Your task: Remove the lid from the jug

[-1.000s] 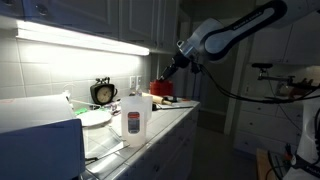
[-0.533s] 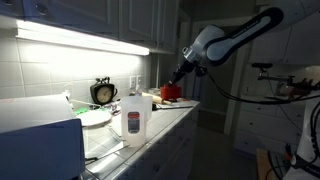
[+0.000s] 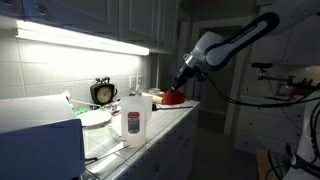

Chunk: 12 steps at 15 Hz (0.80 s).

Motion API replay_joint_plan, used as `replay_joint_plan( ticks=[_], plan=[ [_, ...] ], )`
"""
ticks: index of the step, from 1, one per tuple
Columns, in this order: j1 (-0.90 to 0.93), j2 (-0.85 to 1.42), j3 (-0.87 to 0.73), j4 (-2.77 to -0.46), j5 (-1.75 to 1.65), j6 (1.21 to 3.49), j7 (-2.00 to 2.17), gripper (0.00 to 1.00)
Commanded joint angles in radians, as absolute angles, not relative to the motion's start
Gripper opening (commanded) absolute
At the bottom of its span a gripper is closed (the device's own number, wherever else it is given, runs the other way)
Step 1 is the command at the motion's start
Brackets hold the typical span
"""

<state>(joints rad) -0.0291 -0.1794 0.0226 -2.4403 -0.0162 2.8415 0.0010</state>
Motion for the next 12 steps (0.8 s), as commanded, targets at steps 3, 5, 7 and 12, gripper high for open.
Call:
replay_joint_plan(
  ticks=[3,5,7,12],
  plan=[
    [0.008,-0.110,-0.017,-2.445,0.057,2.909,-0.068,0.08],
    [-0.005,-0.081,-0.017,-2.444,0.033,2.939,-0.051,0.08],
    [-0.010,-0.048,-0.019,-2.441,0.026,2.967,-0.045,0.08],
    [-0.025,0.037,-0.025,-2.420,0.001,3.000,-0.027,0.08]
  ],
)
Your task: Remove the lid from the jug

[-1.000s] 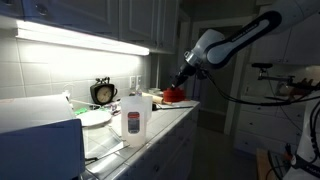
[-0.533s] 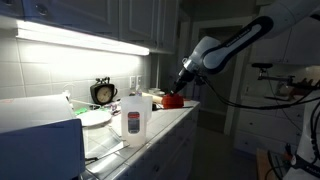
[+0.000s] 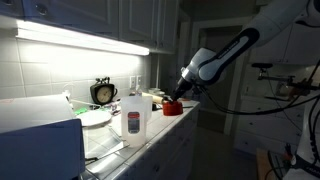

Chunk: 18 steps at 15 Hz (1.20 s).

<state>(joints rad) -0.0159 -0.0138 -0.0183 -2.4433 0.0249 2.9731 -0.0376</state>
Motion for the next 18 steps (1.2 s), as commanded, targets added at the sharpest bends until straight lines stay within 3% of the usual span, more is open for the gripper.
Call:
replay_joint_plan(
  ticks=[1,8,9,17,18],
  plan=[
    [-0.028,0.053,-0.029,-2.413,-0.007,3.004,-0.025,0.08],
    [-0.009,0.151,-0.085,-2.344,-0.089,2.991,0.028,0.08],
    [-0.029,0.118,-0.057,-2.380,-0.037,2.983,-0.023,0.31],
    [-0.027,0.140,-0.065,-2.357,-0.051,2.983,-0.012,0.31],
    [-0.027,0.140,-0.065,-2.357,-0.051,2.983,-0.012,0.08]
  ],
)
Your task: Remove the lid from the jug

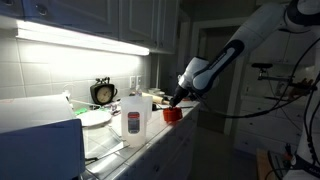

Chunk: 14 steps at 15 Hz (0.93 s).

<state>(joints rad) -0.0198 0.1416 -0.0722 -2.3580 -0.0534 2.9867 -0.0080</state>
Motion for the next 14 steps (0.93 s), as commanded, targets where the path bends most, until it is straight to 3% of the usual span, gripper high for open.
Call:
replay_joint_plan(
  ticks=[1,14],
  plan=[
    [0.000,0.160,-0.109,-2.349,-0.101,3.020,0.065,0.08],
    [0.156,0.318,-0.276,-2.297,-0.095,3.245,0.242,0.08]
  ],
)
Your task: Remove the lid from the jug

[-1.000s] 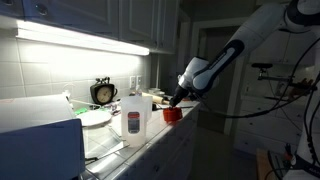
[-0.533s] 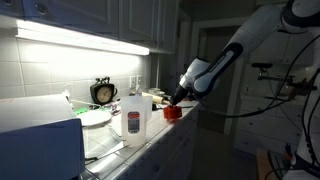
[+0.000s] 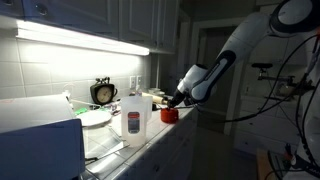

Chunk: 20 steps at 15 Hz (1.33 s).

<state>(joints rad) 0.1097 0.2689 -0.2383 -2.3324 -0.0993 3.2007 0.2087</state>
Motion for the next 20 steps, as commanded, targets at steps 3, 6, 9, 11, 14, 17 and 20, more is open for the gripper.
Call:
replay_joint_plan(
  ticks=[3,6,9,11,14,17,20],
  plan=[
    [0.185,0.342,-0.296,-2.282,-0.089,3.274,0.242,0.08],
    [0.208,0.347,-0.310,-2.275,-0.087,3.263,0.240,0.63],
    [0.257,0.336,-0.362,-2.278,-0.086,3.253,0.244,0.84],
    [0.290,0.314,-0.401,-2.283,-0.089,3.229,0.242,0.98],
    [0.347,0.277,-0.469,-2.281,-0.106,3.136,0.231,1.00],
    [0.355,0.218,-0.471,-2.287,-0.122,3.030,0.213,1.00],
    [0.462,0.200,-0.603,-2.244,-0.227,2.855,0.332,1.00]
  ],
)
